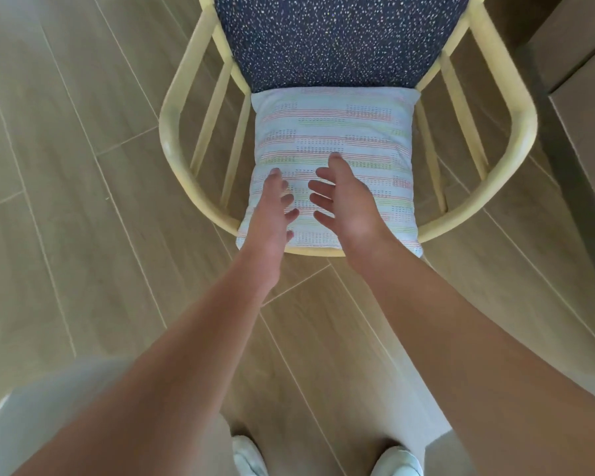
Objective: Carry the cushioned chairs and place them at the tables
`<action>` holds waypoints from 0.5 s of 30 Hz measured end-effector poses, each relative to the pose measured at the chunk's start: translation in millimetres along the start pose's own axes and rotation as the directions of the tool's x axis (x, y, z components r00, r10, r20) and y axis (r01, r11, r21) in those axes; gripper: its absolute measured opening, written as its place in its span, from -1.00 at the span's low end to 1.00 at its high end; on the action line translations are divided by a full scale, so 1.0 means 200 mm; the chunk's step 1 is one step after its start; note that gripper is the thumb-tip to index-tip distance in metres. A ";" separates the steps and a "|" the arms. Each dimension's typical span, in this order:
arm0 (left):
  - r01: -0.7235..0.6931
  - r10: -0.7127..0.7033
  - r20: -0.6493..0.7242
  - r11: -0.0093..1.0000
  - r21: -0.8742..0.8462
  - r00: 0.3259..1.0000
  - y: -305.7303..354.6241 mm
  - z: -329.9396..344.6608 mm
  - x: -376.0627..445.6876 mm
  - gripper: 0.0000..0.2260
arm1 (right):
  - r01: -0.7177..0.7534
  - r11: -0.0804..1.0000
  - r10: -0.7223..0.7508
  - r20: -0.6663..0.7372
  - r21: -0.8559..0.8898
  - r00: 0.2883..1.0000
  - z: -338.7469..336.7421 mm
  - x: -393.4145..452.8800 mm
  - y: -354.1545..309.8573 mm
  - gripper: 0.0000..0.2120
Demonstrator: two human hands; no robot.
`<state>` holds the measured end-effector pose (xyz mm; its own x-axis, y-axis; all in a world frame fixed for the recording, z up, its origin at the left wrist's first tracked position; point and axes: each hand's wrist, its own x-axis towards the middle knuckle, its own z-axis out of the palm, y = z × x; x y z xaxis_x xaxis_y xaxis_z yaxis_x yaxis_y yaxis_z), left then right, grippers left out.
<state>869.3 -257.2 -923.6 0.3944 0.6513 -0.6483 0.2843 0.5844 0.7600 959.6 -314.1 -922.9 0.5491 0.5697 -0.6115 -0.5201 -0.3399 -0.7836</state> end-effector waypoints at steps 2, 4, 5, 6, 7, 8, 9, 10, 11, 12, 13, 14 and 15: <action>0.013 -0.012 0.007 0.996 -0.090 1.000 -0.02 0.01 0.07 -0.51 | 0.016 0.999 -0.016 -0.001 0.044 1.000 0.02 0.05 0.06 -0.60; -0.004 0.006 0.015 0.992 -0.128 1.000 -0.04 0.03 0.14 -0.54 | 0.027 0.996 -0.026 -0.012 0.080 1.000 0.04 0.10 0.14 -0.65; -0.014 0.016 0.018 0.993 -0.118 1.000 -0.06 0.03 0.18 -0.55 | 0.038 0.996 -0.036 -0.029 0.083 0.999 0.04 0.13 0.18 -0.67; -0.021 0.023 0.018 0.995 -0.101 1.000 -0.08 0.04 0.21 -0.56 | 0.052 0.996 -0.048 -0.052 0.078 0.997 0.04 0.16 0.22 -0.68; -0.023 0.025 0.019 0.996 -0.084 1.000 -0.11 0.04 0.24 -0.56 | 0.065 0.996 -0.060 -0.077 0.066 0.995 0.03 0.19 0.26 -0.69; -0.019 0.020 0.016 0.997 -0.068 1.000 -0.13 0.04 0.27 -0.57 | 0.075 0.996 -0.070 -0.096 0.047 0.993 0.02 0.21 0.28 -0.70; -0.014 0.015 0.012 0.998 -0.056 1.000 -0.15 0.04 0.29 -0.56 | 0.080 0.996 -0.077 -0.109 0.029 0.991 0.01 0.23 0.30 -0.69; -0.010 0.010 0.005 0.999 -0.045 1.000 -0.16 0.04 0.30 -0.56 | 0.078 0.997 -0.075 -0.119 0.022 0.990 0.00 0.25 0.31 -0.68; -0.006 0.006 -0.001 0.999 -0.036 1.000 -0.17 0.04 0.31 -0.56 | 0.069 0.997 -0.065 -0.130 0.025 0.989 -0.01 0.26 0.32 -0.66; -0.003 0.003 -0.006 1.000 -0.030 1.000 -0.17 0.04 0.31 -0.56 | 0.059 0.998 -0.054 -0.135 0.037 0.989 -0.01 0.26 0.31 -0.65; 0.001 -0.001 -0.007 1.000 -0.025 1.000 -0.18 0.05 0.31 -0.56 | 0.051 0.997 -0.044 -0.134 0.051 0.990 -0.02 0.26 0.31 -0.64; 0.007 -0.008 -0.006 1.000 -0.022 1.000 -0.19 0.05 0.31 -0.56 | 0.045 0.997 -0.037 -0.129 0.063 0.991 -0.02 0.25 0.31 -0.64; 0.019 -0.019 -0.003 1.000 -0.018 1.000 -0.21 0.06 0.31 -0.56 | 0.040 0.997 -0.031 -0.123 0.066 0.992 -0.02 0.25 0.30 -0.63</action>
<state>891.8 -246.6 -994.3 0.3861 0.6413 -0.6631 0.2758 0.6058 0.7463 957.8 -308.7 -1001.0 0.6415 0.4833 -0.5957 -0.5402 -0.2666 -0.7981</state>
